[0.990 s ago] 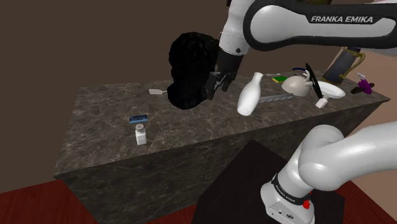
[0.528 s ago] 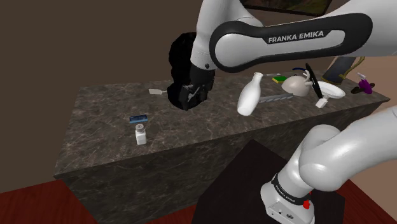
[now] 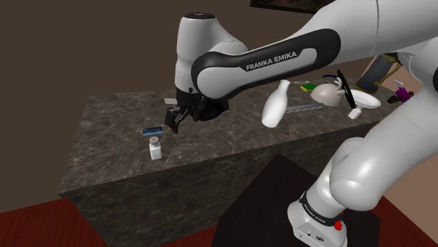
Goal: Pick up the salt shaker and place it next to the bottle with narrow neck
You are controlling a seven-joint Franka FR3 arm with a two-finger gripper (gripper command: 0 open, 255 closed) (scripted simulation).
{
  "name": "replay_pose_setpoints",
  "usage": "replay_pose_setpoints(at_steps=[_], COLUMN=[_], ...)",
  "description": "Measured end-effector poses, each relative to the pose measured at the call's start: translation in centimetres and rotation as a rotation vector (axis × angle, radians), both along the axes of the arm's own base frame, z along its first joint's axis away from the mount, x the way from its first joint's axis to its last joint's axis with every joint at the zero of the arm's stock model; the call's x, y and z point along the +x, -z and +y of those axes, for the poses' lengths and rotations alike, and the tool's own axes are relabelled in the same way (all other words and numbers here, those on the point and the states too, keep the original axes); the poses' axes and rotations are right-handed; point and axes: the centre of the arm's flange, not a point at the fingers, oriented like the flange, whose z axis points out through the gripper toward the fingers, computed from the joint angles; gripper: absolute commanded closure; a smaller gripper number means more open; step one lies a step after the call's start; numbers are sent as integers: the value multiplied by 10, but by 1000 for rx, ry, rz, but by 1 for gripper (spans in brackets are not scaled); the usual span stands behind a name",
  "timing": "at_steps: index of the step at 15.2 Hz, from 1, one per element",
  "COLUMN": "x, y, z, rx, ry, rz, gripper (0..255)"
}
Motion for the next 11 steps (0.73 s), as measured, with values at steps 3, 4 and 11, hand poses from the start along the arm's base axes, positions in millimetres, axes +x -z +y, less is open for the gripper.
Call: replay_pose_setpoints(at_steps=[3,4,11], x=[20,29,64], y=[22,26,67], z=[24,34,77], rx=[-6,-7,-16], ry=[-4,-6,-11], rz=[-8,-10,-23], gripper=[0,0,0])
